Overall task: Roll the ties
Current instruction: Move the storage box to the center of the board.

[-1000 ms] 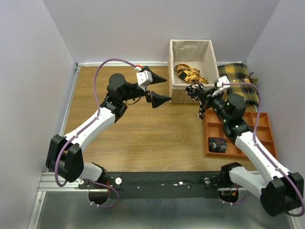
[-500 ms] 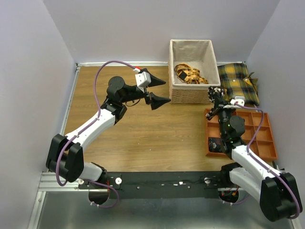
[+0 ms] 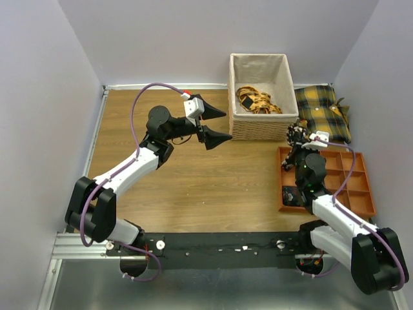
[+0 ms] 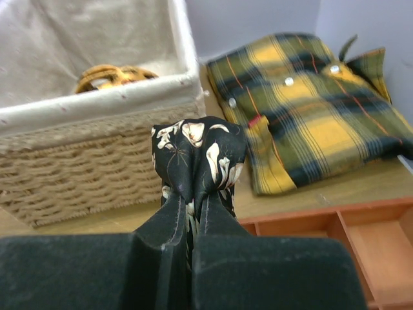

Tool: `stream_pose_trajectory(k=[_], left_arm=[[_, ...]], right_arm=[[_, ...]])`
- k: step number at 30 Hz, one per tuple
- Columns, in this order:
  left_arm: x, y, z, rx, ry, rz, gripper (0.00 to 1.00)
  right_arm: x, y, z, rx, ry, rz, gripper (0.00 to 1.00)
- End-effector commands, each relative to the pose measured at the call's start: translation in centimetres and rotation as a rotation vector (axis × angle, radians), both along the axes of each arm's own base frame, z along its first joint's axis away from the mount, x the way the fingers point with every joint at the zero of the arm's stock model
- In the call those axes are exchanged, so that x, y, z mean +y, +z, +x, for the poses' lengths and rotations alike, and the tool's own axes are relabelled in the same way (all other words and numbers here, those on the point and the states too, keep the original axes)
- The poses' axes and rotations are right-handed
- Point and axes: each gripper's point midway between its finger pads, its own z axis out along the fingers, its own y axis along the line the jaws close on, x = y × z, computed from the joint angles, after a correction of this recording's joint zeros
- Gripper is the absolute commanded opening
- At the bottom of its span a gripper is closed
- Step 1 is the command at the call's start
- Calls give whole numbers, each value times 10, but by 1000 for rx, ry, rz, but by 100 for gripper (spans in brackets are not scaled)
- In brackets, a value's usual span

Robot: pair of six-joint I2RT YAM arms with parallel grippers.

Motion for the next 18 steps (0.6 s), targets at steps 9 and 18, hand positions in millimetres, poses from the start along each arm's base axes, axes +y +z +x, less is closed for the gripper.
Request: stream_pose_trajectory(k=[9, 18], left_arm=[[4, 13, -17, -84, -20, -74, 99], [11, 3, -18, -109, 17, -72, 99]], right_arm=[[-17, -31, -6, 285, -96, -76, 1], [-8, -64, -30, 303, 18, -131, 1]])
